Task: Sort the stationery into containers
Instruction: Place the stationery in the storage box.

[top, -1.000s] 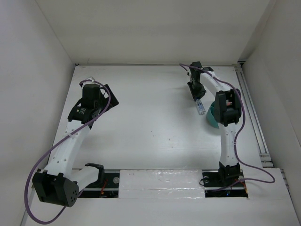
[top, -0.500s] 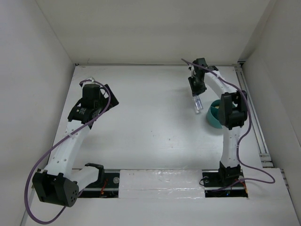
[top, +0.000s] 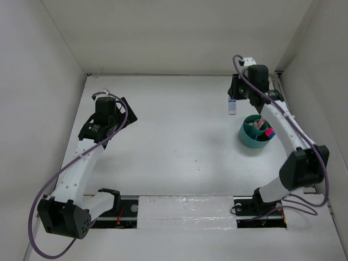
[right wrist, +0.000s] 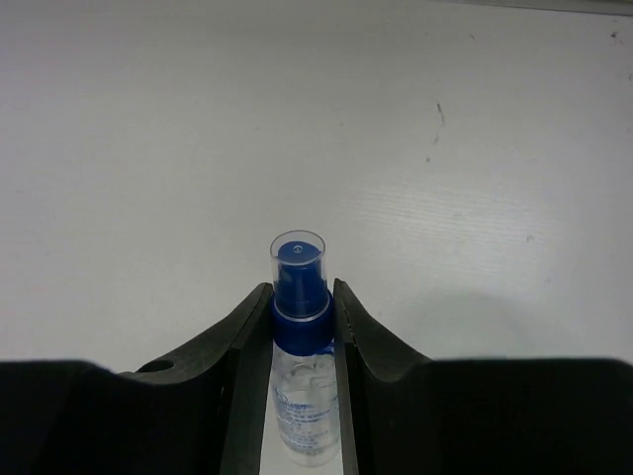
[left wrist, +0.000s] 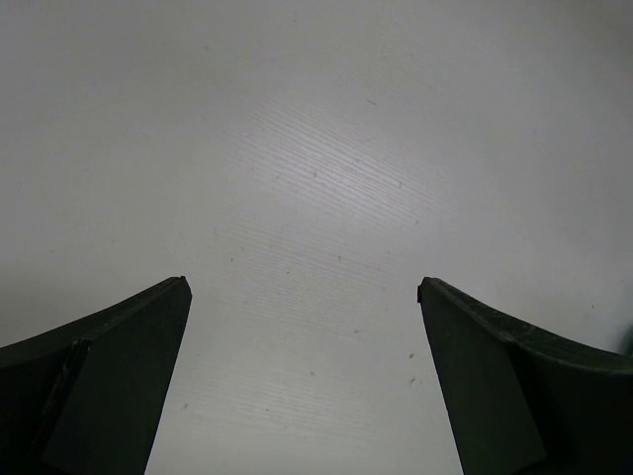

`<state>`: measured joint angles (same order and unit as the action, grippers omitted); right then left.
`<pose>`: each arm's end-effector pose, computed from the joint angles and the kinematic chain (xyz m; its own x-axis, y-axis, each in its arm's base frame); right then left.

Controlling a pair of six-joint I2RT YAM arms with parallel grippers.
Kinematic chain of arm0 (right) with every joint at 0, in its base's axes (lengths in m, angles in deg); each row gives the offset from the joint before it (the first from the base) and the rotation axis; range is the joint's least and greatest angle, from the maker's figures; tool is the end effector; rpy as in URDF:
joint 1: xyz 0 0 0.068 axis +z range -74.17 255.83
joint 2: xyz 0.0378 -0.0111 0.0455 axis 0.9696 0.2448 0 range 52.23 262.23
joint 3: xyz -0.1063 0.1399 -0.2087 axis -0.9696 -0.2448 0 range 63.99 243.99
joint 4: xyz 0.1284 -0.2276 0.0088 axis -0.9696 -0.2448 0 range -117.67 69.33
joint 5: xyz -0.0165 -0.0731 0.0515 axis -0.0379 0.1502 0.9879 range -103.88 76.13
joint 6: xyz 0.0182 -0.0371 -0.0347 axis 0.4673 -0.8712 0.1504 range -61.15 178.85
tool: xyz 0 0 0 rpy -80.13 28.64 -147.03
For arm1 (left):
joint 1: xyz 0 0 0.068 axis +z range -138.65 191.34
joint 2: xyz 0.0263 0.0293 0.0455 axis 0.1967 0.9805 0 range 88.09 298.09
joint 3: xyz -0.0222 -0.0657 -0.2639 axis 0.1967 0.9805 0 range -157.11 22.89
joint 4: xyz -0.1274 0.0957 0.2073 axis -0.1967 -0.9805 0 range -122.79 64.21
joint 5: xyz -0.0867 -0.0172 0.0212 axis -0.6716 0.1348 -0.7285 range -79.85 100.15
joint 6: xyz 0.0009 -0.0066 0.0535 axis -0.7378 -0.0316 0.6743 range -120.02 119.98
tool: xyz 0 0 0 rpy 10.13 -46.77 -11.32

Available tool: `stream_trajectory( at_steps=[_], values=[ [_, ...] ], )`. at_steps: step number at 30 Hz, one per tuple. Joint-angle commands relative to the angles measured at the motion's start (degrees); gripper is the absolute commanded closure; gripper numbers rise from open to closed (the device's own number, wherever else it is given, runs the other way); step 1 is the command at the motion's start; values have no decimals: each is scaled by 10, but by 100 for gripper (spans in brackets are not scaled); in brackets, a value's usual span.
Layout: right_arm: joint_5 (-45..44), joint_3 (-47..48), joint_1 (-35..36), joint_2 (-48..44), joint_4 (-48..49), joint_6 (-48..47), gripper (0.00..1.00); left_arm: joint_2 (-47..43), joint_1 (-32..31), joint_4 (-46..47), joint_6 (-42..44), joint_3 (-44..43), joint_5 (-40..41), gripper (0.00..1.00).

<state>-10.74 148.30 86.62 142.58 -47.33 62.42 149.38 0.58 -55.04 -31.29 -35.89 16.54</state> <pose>0.3570 0.0700 0.3522 -0.5441 -0.0403 -0.8380 -0.1986 0.9767 0.0819 0.2303 -0.0398 0.3367 -0.4900 -0.4320 -0.7571 -0.1893 0.9006 -0.3913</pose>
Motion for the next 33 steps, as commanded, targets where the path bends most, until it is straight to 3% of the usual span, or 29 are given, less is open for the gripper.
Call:
stream_trajectory(
  at_steps=[1,5,12,17,33],
  values=[
    [4,-116,-9,-153,189,44,100,-14,2,16,9,3,-2,0],
    [-55,-262,-9,-298,298,50,100,-20,2,21,9,9,-2,0],
    [-151,-425,-35,-419,410,47,100,-20,2,21,9,9,-20,0],
    [-184,-475,-66,-446,466,53,100,-25,2,26,9,9,-20,0],
    [-103,-528,-85,-417,525,65,100,-25,2,26,9,14,-25,0]
  ],
)
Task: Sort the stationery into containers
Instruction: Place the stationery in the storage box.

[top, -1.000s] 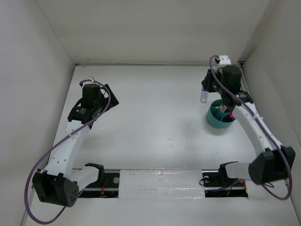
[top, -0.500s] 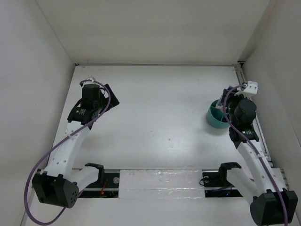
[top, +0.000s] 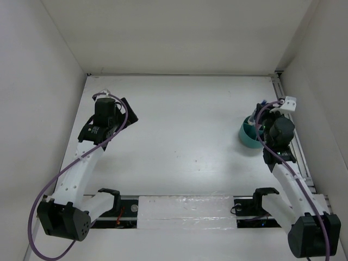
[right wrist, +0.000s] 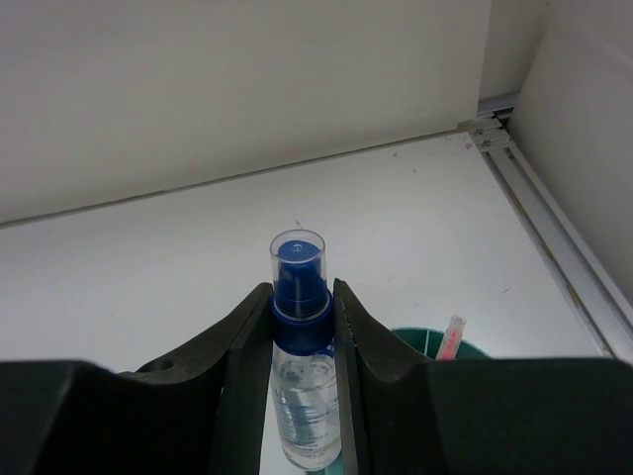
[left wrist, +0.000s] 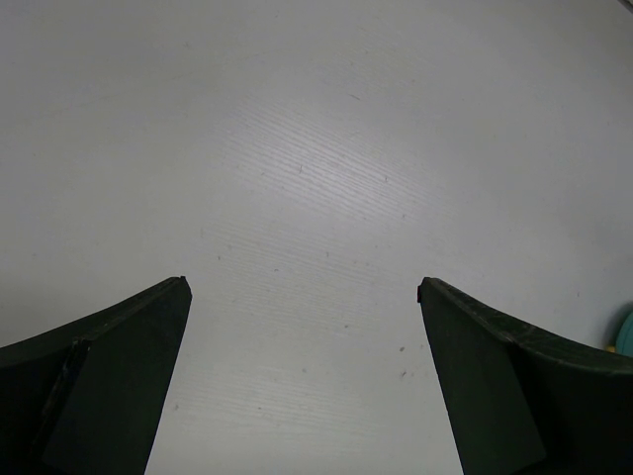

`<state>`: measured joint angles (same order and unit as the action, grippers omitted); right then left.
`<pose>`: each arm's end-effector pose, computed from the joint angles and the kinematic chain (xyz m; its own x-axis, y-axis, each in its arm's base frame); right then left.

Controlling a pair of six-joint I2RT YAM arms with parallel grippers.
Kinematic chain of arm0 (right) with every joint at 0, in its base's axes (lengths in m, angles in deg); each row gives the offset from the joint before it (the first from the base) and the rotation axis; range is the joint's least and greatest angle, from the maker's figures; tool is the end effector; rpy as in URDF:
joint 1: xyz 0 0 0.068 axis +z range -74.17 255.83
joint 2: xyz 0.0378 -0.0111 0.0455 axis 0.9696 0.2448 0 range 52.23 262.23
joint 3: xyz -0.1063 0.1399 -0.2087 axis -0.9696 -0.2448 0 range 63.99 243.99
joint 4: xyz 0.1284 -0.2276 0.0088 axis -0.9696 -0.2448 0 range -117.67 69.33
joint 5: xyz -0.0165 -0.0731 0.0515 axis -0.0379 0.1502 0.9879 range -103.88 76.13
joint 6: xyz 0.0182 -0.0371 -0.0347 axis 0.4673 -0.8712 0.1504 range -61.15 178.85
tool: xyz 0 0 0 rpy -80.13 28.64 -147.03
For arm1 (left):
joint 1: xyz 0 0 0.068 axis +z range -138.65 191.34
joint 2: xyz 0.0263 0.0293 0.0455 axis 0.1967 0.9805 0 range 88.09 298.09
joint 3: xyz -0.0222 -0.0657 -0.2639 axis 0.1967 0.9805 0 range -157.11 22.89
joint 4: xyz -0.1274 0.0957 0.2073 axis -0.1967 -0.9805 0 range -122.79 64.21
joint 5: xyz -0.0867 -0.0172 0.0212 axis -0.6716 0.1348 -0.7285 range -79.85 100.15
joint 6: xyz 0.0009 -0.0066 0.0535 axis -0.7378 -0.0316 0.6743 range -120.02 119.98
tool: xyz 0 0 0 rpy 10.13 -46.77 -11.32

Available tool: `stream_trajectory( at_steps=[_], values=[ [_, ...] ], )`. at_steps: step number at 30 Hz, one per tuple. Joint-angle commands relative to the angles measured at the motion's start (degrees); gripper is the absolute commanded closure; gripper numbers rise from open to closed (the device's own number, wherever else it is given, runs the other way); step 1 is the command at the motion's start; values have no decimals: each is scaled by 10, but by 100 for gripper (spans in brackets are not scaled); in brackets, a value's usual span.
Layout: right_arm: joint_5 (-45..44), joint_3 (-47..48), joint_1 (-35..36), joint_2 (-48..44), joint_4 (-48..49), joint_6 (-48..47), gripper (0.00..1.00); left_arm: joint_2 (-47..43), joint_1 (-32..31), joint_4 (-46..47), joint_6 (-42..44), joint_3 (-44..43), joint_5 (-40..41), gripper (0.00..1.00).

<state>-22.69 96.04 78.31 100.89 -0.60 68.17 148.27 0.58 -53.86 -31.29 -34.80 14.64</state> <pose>0.2066 0.0035 0.3057 0.0773 0.1636 -0.9835 0.0989 0.9803 0.1708 0.2269 -0.0403 0.3362 -0.4892 -0.4338 -0.7567 -0.1568 0.8972 -0.4129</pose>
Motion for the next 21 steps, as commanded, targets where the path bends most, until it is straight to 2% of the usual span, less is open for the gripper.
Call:
stream_trajectory(
  at_steps=[1,13,21],
  values=[
    [17,-18,-2,0,65,8,100,-14,2,14,9,3,-6,0],
    [36,-82,-2,-6,129,8,100,-19,2,20,14,3,-18,0],
    [12,-96,3,13,149,-4,100,-19,-4,20,14,3,-18,0]
  ],
)
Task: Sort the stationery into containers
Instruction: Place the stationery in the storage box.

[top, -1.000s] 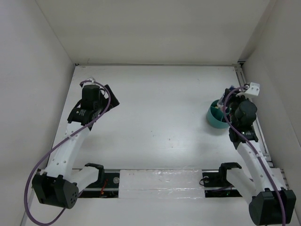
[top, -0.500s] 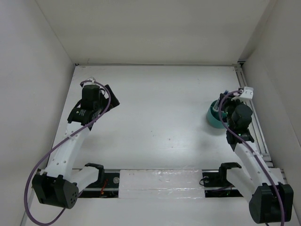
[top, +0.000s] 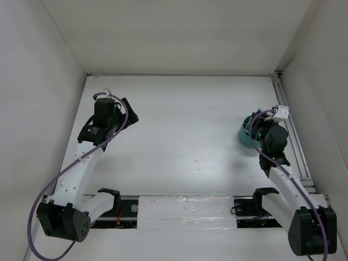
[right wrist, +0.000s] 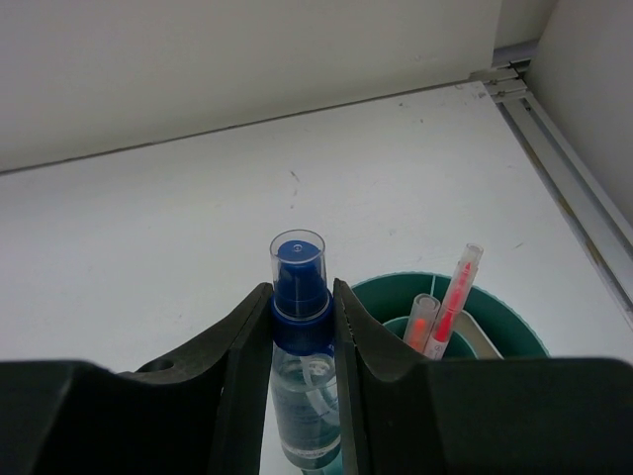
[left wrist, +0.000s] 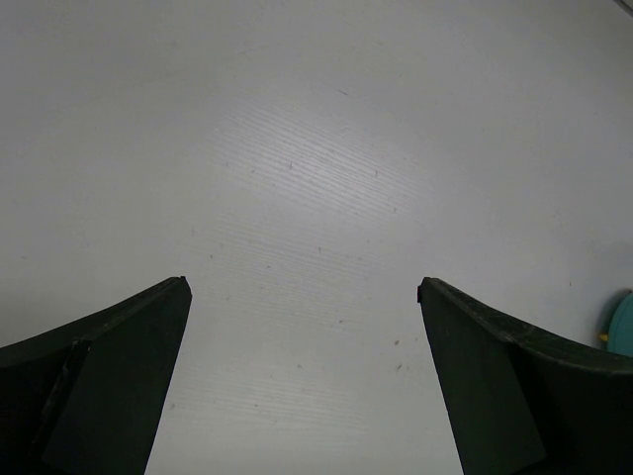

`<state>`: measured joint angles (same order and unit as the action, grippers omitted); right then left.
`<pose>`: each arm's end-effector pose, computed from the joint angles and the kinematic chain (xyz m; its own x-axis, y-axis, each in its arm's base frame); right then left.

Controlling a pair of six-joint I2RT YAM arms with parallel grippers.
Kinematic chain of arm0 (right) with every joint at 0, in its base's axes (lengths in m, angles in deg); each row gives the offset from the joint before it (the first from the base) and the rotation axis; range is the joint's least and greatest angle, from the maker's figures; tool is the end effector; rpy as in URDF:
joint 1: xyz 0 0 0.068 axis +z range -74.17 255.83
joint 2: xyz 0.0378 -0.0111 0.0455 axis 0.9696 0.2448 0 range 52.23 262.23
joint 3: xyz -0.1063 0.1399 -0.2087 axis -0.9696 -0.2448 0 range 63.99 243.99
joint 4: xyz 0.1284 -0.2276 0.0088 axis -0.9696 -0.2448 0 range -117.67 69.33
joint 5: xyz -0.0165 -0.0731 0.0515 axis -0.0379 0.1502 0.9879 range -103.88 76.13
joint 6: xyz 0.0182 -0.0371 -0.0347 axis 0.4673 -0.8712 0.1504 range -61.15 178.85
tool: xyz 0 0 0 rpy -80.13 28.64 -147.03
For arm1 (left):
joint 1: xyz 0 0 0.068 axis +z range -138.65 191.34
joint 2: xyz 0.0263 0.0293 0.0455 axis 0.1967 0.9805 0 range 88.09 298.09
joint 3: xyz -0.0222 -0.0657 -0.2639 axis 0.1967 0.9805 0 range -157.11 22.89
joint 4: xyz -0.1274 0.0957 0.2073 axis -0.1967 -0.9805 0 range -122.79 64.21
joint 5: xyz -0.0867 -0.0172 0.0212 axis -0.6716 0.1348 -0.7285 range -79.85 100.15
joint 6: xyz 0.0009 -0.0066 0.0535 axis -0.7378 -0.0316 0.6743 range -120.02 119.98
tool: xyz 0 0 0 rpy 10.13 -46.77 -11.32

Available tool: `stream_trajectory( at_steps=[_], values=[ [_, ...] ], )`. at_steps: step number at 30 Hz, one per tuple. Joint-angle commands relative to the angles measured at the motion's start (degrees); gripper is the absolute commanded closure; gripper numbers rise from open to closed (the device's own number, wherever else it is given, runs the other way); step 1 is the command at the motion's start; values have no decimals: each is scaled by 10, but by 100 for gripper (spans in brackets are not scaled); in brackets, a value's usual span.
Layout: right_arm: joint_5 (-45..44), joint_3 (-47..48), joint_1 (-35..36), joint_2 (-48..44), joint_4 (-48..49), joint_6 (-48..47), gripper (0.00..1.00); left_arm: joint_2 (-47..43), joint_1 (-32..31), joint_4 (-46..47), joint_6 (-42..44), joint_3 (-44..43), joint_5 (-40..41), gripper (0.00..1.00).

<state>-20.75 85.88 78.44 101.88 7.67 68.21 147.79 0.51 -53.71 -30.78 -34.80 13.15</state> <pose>0.2032 0.0050 0.2547 0.0221 0.1627 -0.9864 0.0718 0.9839 0.1639 0.2250 -0.0412 0.3382 -0.4943 -0.4255 -0.7581 -0.1277 0.8981 -0.4208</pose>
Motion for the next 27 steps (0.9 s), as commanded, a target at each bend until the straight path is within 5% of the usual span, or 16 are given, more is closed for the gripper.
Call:
stream_trajectory(
  at_steps=[1,27],
  values=[
    [-8,5,7,3,66,-10,100,-14,-9,18,9,3,-3,0],
    [-192,22,69,36,21,-16,100,-14,-9,18,9,3,-3,0]
  ],
)
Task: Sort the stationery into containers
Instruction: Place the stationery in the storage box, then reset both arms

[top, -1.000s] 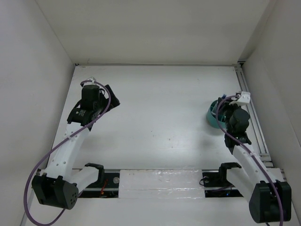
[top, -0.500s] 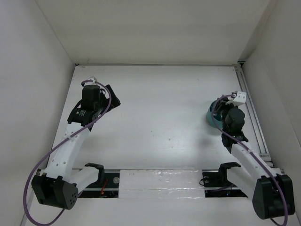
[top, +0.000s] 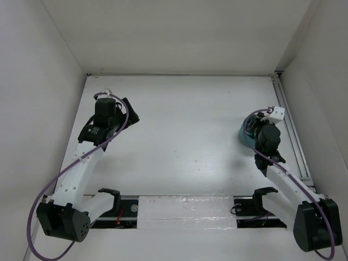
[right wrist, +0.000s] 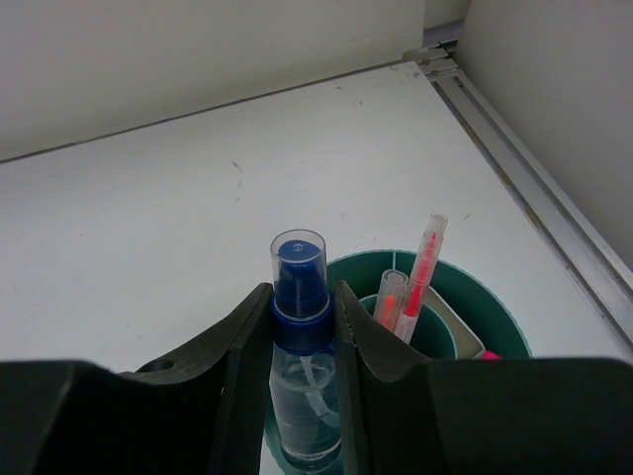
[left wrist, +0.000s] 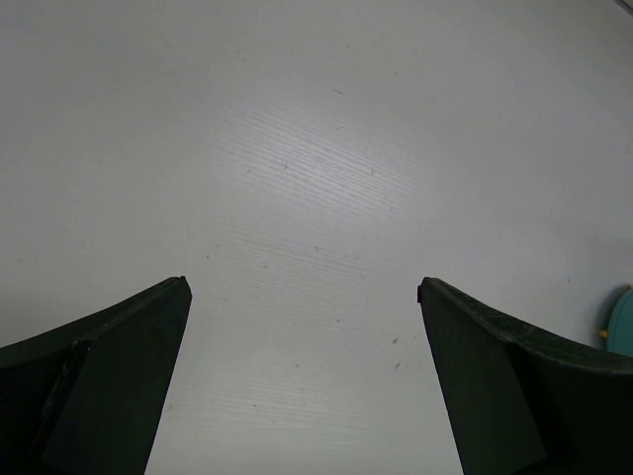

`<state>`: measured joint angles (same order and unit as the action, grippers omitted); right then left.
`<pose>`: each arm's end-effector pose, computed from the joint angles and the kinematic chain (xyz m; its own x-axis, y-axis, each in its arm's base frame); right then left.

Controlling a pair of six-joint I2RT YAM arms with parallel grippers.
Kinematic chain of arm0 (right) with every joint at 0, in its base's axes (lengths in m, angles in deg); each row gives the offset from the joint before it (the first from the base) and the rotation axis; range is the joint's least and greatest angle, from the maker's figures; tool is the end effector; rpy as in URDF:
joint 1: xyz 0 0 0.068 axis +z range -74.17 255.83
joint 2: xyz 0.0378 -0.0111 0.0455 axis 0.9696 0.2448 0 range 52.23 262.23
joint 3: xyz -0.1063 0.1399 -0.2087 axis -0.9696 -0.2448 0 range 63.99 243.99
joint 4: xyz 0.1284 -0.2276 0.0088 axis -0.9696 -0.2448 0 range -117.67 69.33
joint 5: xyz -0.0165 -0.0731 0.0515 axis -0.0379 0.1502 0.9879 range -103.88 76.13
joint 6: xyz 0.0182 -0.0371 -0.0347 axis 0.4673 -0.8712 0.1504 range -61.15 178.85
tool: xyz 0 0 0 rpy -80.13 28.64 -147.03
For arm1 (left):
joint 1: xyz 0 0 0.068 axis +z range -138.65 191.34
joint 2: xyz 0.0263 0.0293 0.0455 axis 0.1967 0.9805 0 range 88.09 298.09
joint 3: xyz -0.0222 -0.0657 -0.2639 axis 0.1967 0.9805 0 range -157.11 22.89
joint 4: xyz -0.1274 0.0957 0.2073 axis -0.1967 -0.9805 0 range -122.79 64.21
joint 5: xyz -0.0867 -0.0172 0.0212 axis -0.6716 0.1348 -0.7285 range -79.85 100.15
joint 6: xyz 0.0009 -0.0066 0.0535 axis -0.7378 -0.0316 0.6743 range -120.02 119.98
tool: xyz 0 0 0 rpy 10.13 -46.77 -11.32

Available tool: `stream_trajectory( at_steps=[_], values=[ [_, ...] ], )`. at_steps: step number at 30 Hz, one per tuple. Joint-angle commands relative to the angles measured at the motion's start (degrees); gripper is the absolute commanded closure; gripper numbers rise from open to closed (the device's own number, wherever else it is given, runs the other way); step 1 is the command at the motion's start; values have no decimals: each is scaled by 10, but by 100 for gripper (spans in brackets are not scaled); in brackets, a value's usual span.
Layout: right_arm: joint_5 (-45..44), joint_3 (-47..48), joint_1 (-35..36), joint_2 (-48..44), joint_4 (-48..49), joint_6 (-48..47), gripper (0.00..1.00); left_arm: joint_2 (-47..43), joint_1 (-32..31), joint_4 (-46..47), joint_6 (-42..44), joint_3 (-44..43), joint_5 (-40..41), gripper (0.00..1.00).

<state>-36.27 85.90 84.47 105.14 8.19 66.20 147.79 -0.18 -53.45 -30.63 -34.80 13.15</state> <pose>0.2082 0.0179 0.2453 -0.0062 0.1188 -0.9929 0.2403 0.9640 0.1138 0.2247 -0.0440 0.3386 -0.4963 -0.4178 -0.7610 -0.1137 0.9003 -0.4201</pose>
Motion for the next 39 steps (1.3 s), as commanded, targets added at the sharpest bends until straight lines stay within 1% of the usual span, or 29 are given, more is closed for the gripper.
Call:
stream_trajectory(
  at_steps=[1,4,5,8,9,13,14,15,16,20,21,22,24,26,27,28,30,31,32,35,36,37,38,39],
  values=[
    [-42,27,8,10,15,4,100,-14,-2,16,7,3,-3,0],
    [-49,32,14,10,8,4,91,-14,-2,16,7,3,2,0],
    [-58,32,20,10,8,4,82,-14,-2,16,7,3,2,0],
    [-65,32,20,10,2,10,75,-14,-2,16,7,3,2,0],
    [-65,32,25,10,2,10,68,-14,-2,16,7,3,2,0],
    [-65,32,30,10,2,10,51,-14,-2,16,7,3,2,0],
    [-65,32,36,10,2,10,45,-14,-2,16,7,3,2,0],
    [-65,32,36,10,2,10,30,-14,-2,16,7,3,2,0],
    [-77,37,42,10,2,10,25,-14,-2,16,7,3,2,0],
    [-85,38,53,4,2,10,23,-14,-2,16,7,3,8,0],
    [-85,38,59,-11,2,5,23,-14,-2,16,7,3,8,0],
    [-85,38,66,-19,2,5,1,-14,-2,16,7,3,14,0],
    [-91,52,86,-33,2,-2,0,-14,-2,16,7,3,14,0],
    [-99,72,101,-54,-29,-10,0,-14,-2,16,7,3,19,0],
    [-99,99,116,-60,-45,-10,0,-14,-2,16,7,3,19,0],
    [-99,116,125,-71,-89,-10,0,-14,-2,10,7,3,19,0],
    [-120,155,153,-78,-146,7,0,-14,-2,10,2,3,33,0],
    [-121,198,163,-78,-177,17,0,-14,-2,10,2,3,38,0],
    [-127,220,172,-78,-246,43,0,-14,-2,4,2,-2,45,0],
    [-167,298,209,-83,-355,95,0,-14,-2,-1,-8,-2,70,0],
    [-181,318,218,-90,-436,141,0,-14,5,-1,-9,-2,75,0],
    [-208,332,239,-95,-470,162,0,-21,12,-1,-9,-2,84,0],
    [-215,345,249,-104,-496,173,0,-21,12,-1,-14,-8,92,0],
    [-220,345,259,-125,-541,193,0,-30,12,-7,-19,-8,102,0]
  ],
)
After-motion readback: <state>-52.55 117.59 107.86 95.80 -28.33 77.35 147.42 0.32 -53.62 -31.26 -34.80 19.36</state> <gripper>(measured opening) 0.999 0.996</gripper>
